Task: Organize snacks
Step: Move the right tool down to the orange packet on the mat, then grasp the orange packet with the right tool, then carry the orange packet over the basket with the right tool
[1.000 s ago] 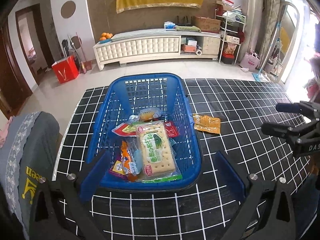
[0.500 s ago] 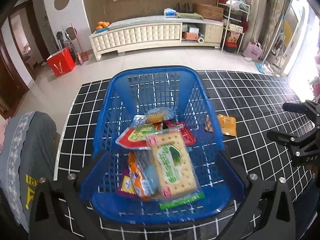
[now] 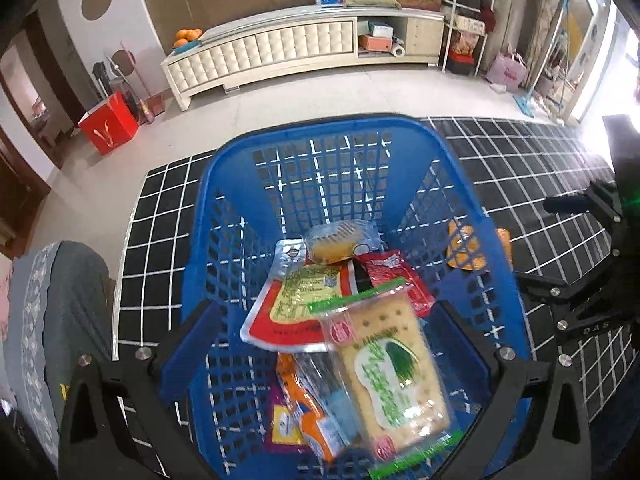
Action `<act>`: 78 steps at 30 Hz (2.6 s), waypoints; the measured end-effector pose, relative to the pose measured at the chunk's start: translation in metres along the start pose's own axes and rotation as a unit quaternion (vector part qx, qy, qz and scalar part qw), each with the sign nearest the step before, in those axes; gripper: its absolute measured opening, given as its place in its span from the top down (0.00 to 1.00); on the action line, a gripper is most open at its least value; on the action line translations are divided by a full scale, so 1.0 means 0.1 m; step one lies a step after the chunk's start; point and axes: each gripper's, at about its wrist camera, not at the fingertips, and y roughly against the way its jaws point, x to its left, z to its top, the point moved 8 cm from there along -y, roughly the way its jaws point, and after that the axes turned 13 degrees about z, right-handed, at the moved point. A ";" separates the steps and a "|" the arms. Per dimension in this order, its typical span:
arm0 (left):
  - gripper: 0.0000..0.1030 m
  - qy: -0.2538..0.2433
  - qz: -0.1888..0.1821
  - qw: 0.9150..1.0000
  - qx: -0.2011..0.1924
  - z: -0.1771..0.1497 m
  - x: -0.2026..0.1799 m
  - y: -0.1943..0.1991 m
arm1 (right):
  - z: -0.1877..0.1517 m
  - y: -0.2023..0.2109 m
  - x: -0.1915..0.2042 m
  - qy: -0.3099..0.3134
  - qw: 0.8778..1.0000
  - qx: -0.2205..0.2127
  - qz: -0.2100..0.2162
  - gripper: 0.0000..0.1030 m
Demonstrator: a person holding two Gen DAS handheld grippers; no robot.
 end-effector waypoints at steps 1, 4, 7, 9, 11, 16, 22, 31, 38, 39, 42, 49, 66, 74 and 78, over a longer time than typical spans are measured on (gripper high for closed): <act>0.00 -0.003 0.002 1.000 0.003 0.01 -0.01 -0.06 | 0.00 -0.06 -0.01 0.005 1.000 0.005 -0.001 0.00; 0.00 0.001 -0.002 1.000 0.020 0.04 -0.03 -0.21 | -0.01 -0.26 -0.07 0.013 1.000 0.026 -0.004 0.01; 0.00 0.007 -0.020 0.999 0.028 0.08 -0.07 -0.26 | -0.06 -0.47 -0.18 0.007 0.999 0.047 -0.007 0.01; 0.00 0.001 -0.013 0.999 0.031 0.09 -0.10 -0.29 | -0.10 -0.54 -0.22 0.006 0.999 0.051 -0.001 0.01; 0.00 -0.007 -0.004 0.999 0.032 0.10 -0.14 -0.33 | -0.14 -0.59 -0.24 0.008 0.999 0.051 0.010 0.01; 0.00 0.002 -0.012 0.999 0.040 0.13 -0.17 -0.40 | -0.15 -0.62 -0.29 0.021 0.999 0.028 0.024 0.09; 0.00 0.013 -0.002 0.999 0.045 0.13 -0.12 -0.46 | -0.15 -0.57 -0.14 0.081 0.995 0.021 0.048 0.43; 0.00 0.020 -0.005 0.999 0.038 0.12 -0.12 -0.38 | -0.21 -0.41 -0.11 0.067 0.996 0.006 0.059 0.58; 0.00 0.033 -0.006 0.999 0.032 0.11 -0.09 -0.33 | -0.28 -0.45 -0.04 0.067 0.997 0.002 0.041 0.51; 0.00 0.037 -0.007 0.999 0.032 0.11 -0.07 -0.32 | -0.29 -0.46 -0.02 0.070 0.997 0.002 0.039 0.53; 0.00 0.050 -0.013 0.998 0.033 0.10 -0.03 -0.33 | -0.31 -0.47 0.02 0.079 0.996 0.003 0.036 0.56; 0.00 0.057 -0.018 0.998 0.023 0.12 0.00 -0.26 | -0.28 -0.28 0.11 0.060 0.997 -0.008 0.052 0.84; 0.00 0.103 -0.033 0.992 -0.067 -0.04 0.38 0.82 | -0.09 1.15 0.64 0.028 0.990 -0.133 0.046 0.84; 0.00 0.106 -0.034 0.985 -0.135 -0.14 0.57 1.39 | 0.22 1.78 1.13 0.031 0.976 -0.208 0.053 0.84; 0.00 0.108 -0.033 0.983 -0.144 -0.19 0.64 1.45 | 0.35 1.74 1.28 0.024 0.975 -0.212 0.061 0.84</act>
